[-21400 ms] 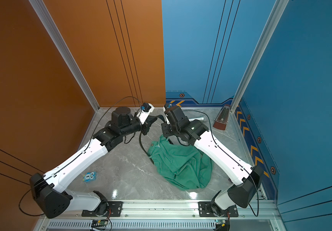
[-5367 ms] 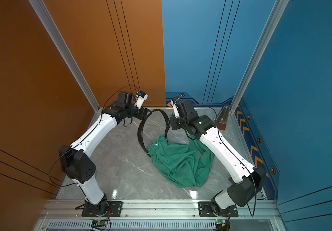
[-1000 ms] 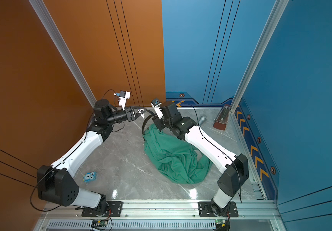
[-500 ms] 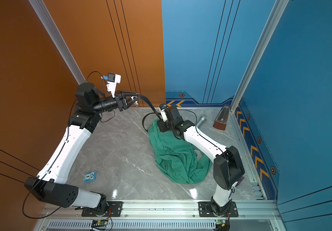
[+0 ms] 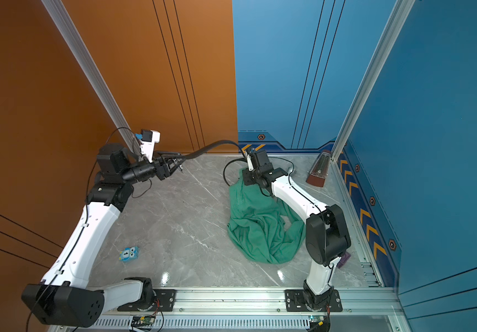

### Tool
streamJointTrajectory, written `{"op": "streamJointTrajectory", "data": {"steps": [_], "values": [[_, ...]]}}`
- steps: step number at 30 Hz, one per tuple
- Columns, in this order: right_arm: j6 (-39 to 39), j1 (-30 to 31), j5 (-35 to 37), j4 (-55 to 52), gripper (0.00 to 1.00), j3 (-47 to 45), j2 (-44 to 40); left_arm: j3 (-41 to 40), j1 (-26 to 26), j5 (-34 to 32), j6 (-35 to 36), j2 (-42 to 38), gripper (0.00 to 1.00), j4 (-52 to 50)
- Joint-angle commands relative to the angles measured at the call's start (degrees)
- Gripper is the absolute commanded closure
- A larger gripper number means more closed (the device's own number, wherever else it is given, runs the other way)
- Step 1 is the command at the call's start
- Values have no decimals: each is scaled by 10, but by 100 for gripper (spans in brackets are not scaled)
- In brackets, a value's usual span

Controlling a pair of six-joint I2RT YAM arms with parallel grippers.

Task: Remove the belt from the trousers

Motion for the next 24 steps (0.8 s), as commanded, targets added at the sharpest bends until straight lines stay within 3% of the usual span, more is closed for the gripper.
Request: {"op": "streamJointTrajectory", "data": {"steps": [1,12,16,19,24], "values": [[-38,24,31,8,98,61,-58,-53,-7,-52,107,-24,61,7],[-88,29,66,-14,100,88,-72,-84,4,-43,135,-46,29,7],[-88,30,61,-17,100,89,-78,-82,2,-37,133,-47,24,7],[-93,34,57,-19,100,89,-83,-54,-27,-50,132,-28,24,-6],[-97,41,58,-24,99,80,-86,34,-123,-125,175,49,24,-86]]}}
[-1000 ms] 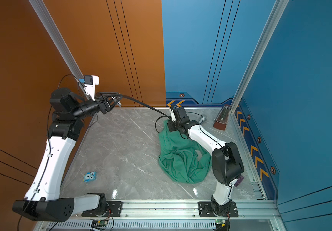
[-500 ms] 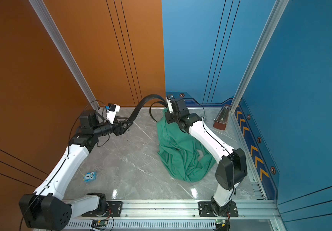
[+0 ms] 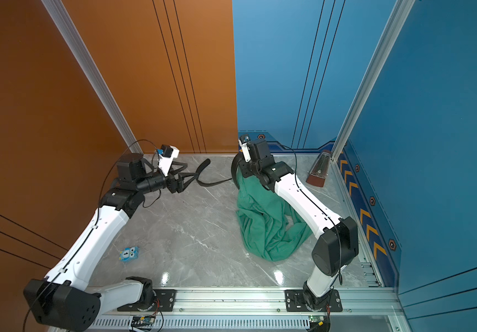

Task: Remove the belt from the trousers

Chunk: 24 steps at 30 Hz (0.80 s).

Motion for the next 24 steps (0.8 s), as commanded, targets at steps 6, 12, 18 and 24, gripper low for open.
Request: {"op": "streamJointTrajectory", "data": {"steps": [6,12,18,24], "values": [[-3,15,3,26,98,-2,-34,143,-118,-58,30,150,22,-60],[-8,18,5,26,96,-5,-35,219,-145,-36,10,234,23,-62],[0,15,15,33,73,-19,-28,255,-148,-34,17,216,99,-100],[54,-22,-4,54,37,-51,21,308,-115,-50,0,112,100,-122]]}}
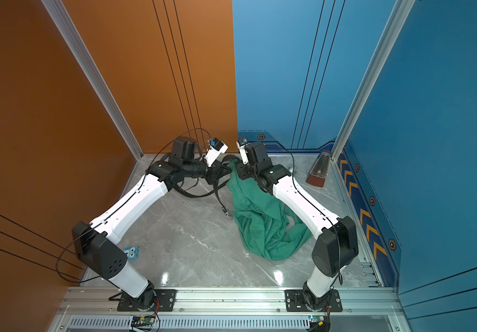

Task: Remove the belt from the trousers

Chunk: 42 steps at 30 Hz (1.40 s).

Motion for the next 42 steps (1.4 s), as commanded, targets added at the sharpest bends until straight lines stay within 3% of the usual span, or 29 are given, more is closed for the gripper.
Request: {"op": "streamJointTrajectory", "data": {"steps": [1,6,9,12,16,20,23,27,29,34,38,42], "values": [[43,-27,4,13,37,-18,33,87,34,1,-20,-99,100,17],[82,-47,-17,12,37,-24,92,199,103,12,-66,-159,100,17],[92,-53,-23,12,37,-25,117,237,172,2,-79,-193,100,17],[92,-59,-36,8,37,-21,141,224,218,-39,-60,-224,100,1],[89,-73,-60,-9,36,1,175,164,253,-75,-54,-252,100,-10],[91,-91,-82,-39,36,34,215,156,281,-112,-59,-271,100,-10],[99,-101,-106,-46,47,49,235,136,263,-83,-63,-262,100,-9],[96,-93,-78,-33,87,50,195,36,217,-26,-42,-236,100,-7],[86,-85,-57,-27,95,51,169,-11,184,-29,-21,-217,100,-7],[71,-76,-36,-25,99,75,119,-86,63,-124,60,-157,100,-7],[67,-75,-10,-25,100,84,88,-111,44,-154,91,-116,94,-7],[38,-76,16,-25,100,88,71,-148,51,-183,118,-122,76,-7]]}}
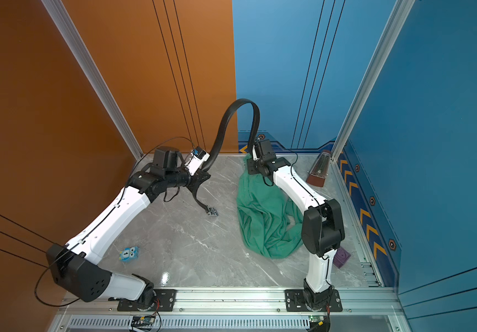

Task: Remove the belt from the trousers

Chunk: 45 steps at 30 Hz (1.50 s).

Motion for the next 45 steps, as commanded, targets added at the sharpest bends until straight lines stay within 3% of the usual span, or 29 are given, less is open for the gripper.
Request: {"op": "streamJointTrajectory", "data": {"steps": [1,3,5,7,9,16,21,27,32,41,43,45], "values": [[-47,-3,57,11,100,23,-30,-21,12,-47,43,-38,66,17],[-53,-14,69,10,100,24,-34,-46,21,-58,43,-67,41,18],[-42,-31,62,9,100,23,-37,-72,38,-62,42,-105,26,17],[-28,-42,58,9,100,18,-38,-94,66,-49,30,-139,18,17],[-19,-47,62,9,100,10,-35,-113,104,-9,13,-171,15,17],[-4,-58,117,8,100,-26,-24,-134,154,31,3,-239,15,17],[-9,-61,120,8,100,-45,-21,-107,138,63,-7,-230,15,17],[-20,-43,89,38,99,-85,-50,-29,22,18,3,-98,18,17],[-37,-18,71,51,98,-115,-82,94,-56,-11,23,59,17,16],[-43,7,78,53,98,-134,-106,276,-99,22,34,255,16,-33],[-43,11,77,59,98,-139,-110,297,-98,13,34,278,26,-37],[-43,13,77,66,97,-146,-114,310,-95,-4,34,286,51,-42]]}}
